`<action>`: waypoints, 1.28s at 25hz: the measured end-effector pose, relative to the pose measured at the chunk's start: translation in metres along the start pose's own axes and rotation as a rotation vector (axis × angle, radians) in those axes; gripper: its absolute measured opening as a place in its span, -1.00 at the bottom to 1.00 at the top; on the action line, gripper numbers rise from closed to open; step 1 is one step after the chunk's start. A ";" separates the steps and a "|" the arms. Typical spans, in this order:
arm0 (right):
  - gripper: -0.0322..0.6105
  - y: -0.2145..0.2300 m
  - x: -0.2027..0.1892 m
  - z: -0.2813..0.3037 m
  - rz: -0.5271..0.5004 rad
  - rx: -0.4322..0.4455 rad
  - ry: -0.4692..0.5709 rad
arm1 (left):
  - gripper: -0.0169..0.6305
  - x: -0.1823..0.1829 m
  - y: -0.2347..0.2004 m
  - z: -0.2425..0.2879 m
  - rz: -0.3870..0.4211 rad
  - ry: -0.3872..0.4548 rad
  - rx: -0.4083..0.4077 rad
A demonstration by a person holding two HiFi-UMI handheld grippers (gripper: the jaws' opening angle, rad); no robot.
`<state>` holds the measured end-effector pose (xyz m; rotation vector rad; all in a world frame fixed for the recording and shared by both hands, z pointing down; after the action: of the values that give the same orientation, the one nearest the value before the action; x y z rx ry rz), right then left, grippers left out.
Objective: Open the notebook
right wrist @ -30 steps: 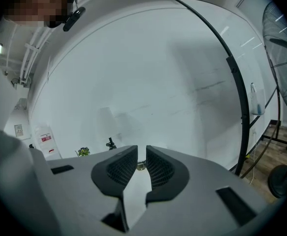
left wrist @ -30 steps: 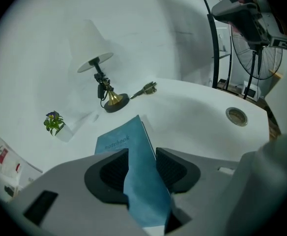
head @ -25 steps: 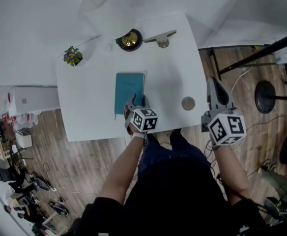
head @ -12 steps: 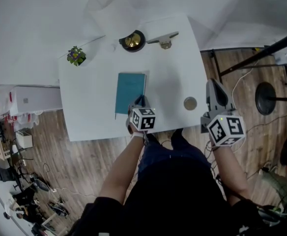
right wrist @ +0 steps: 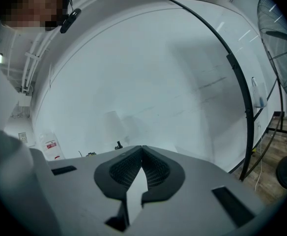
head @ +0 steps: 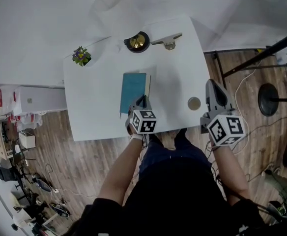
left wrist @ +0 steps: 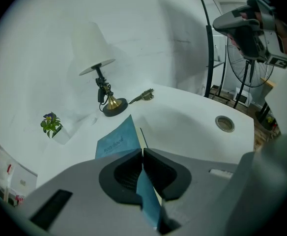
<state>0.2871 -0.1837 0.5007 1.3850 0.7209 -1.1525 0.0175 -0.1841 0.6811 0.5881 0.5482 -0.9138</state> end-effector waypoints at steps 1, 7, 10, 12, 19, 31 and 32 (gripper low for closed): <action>-0.88 -0.003 0.000 0.001 0.001 0.004 0.001 | -0.91 -0.001 0.001 0.001 0.008 -0.003 -0.010; -0.88 -0.007 -0.002 -0.002 -0.007 0.003 -0.006 | -0.37 -0.020 0.014 0.018 0.033 -0.079 -0.050; -0.88 0.002 -0.004 -0.007 -0.007 -0.017 -0.016 | -0.33 -0.031 0.013 0.026 0.057 -0.117 -0.005; -0.88 0.007 -0.005 -0.009 -0.002 -0.025 -0.020 | -0.34 -0.038 0.008 0.030 0.069 -0.142 0.023; -0.89 0.005 -0.010 -0.006 0.016 -0.003 -0.027 | -0.53 -0.037 0.006 0.027 -0.005 -0.118 -0.004; -0.89 -0.006 -0.009 0.003 0.030 0.021 -0.023 | -0.88 -0.013 -0.020 -0.011 -0.063 -0.045 -0.041; -0.89 -0.008 -0.008 0.004 0.031 0.022 -0.021 | -0.89 -0.011 -0.024 -0.014 -0.073 -0.035 -0.046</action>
<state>0.2761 -0.1841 0.5060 1.3953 0.6714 -1.1521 -0.0108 -0.1793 0.6729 0.5128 0.5606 -0.9758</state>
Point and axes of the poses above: the fingertips, and each gripper's own axes: z forward along the fingers, y to its right, x out of its top, the point moved 2 cm from there along -z, backward along the fingers, and after that the axes turned 5 degrees about y, right-handed, at the moved point
